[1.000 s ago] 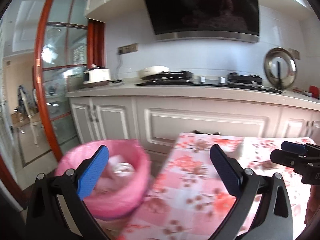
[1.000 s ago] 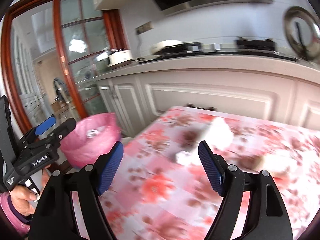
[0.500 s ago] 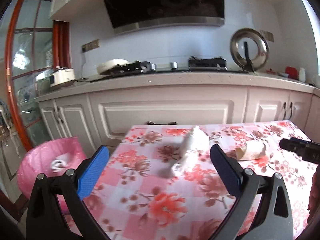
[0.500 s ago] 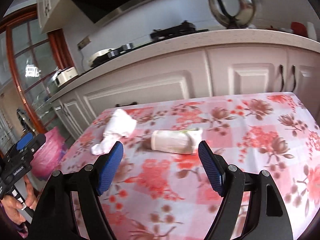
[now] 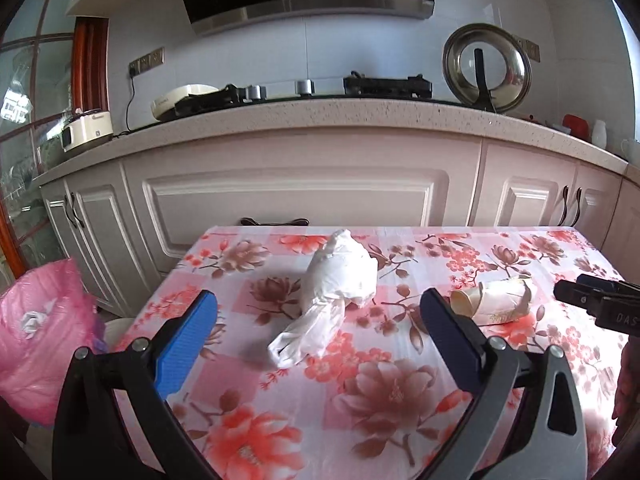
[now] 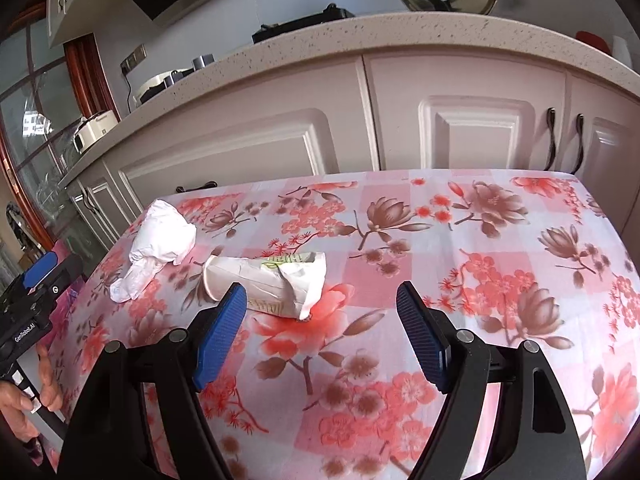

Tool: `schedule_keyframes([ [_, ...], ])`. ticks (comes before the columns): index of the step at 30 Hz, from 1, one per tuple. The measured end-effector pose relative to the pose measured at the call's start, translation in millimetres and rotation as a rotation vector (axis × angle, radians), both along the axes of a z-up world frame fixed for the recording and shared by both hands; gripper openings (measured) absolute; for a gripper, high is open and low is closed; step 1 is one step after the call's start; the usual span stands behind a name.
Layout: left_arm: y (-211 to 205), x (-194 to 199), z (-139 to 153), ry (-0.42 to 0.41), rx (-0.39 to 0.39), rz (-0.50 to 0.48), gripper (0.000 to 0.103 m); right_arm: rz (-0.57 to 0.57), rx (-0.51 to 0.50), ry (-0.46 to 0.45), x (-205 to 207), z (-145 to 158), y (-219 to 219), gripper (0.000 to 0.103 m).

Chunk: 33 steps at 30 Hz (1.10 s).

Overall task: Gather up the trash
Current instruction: 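Grasp the white tissue wad with the left tool while the right tool grasps the paper cup bag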

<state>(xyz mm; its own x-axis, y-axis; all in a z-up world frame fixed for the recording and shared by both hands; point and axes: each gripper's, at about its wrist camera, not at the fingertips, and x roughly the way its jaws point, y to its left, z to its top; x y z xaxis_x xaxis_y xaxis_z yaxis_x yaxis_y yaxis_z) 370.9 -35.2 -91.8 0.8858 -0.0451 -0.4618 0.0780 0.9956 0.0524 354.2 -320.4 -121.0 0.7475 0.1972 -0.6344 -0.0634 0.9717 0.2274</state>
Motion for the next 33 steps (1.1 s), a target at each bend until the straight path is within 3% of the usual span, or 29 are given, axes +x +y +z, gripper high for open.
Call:
schedule_keyframes([
  [15, 3, 66, -28, 0.1, -0.019, 0.021, 0.098, 0.13, -0.061, 0.127, 62, -25, 52, 0.079],
  [17, 5, 81, -29, 0.109, -0.028, 0.035, 0.098, 0.148, -0.076, 0.124, 63, -27, 58, 0.061],
  [20, 5, 102, -31, 0.128, -0.037, 0.031, 0.098, 0.166, -0.09, 0.127, 65, -29, 61, 0.044],
  [24, 3, 124, -38, 0.168, -0.045, 0.028, 0.098, 0.179, -0.093, 0.144, 66, -30, 59, 0.042],
  [26, 2, 133, -41, 0.196, -0.056, 0.028, 0.096, 0.184, -0.086, 0.147, 65, -29, 58, 0.046],
  [27, 2, 136, -42, 0.205, -0.066, 0.023, 0.092, 0.186, -0.082, 0.148, 64, -28, 57, 0.05],
  [29, 2, 139, -44, 0.219, -0.076, 0.011, 0.064, 0.176, -0.081, 0.129, 61, -24, 54, 0.068],
  [31, 1, 139, -45, 0.226, -0.069, 0.004, 0.047, 0.188, -0.086, 0.116, 60, -21, 52, 0.073],
  [33, 1, 133, -43, 0.211, -0.063, -0.001, 0.037, 0.198, -0.108, 0.108, 62, -19, 53, 0.076],
])
